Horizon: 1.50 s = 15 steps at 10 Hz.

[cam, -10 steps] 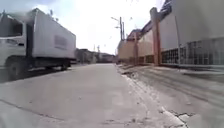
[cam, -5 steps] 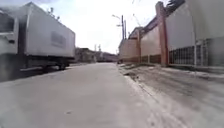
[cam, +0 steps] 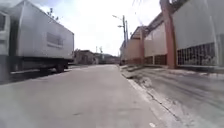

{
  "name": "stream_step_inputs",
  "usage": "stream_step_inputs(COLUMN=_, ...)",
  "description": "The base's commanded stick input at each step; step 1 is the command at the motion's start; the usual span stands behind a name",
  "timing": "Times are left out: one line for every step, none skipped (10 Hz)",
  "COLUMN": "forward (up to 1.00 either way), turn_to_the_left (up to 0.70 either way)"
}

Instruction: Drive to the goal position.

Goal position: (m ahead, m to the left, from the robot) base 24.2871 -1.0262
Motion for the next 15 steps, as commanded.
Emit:
stream_step_inputs(forward=1.0, turn_to_the_left=0.04)
stream_step_inputs(forward=1.0, turn_to_the_left=0.03)
stream_step_inputs(forward=1.0, turn_to_the_left=0.03)
stream_step_inputs(forward=1.0, turn_to_the_left=0.02)
stream_step_inputs(forward=1.0, turn_to_the_left=0.01)
stream_step_inputs(forward=1.0, turn_to_the_left=0.0)
stream_step_inputs(forward=1.0, turn_to_the_left=0.0)
stream_step_inputs(forward=1.0, turn_to_the_left=0.0)
stream_step_inputs(forward=1.0, turn_to_the_left=0.0)
stream_step_inputs(forward=1.0, turn_to_the_left=0.0)
stream_step_inputs(forward=1.0, turn_to_the_left=0.0)
stream_step_inputs(forward=1.0, turn_to_the_left=0.0)
stream_step_inputs(forward=1.0, turn_to_the_left=0.0)
stream_step_inputs(forward=1.0, turn_to_the_left=0.0)
stream_step_inputs(forward=1.0, turn_to_the_left=0.0)
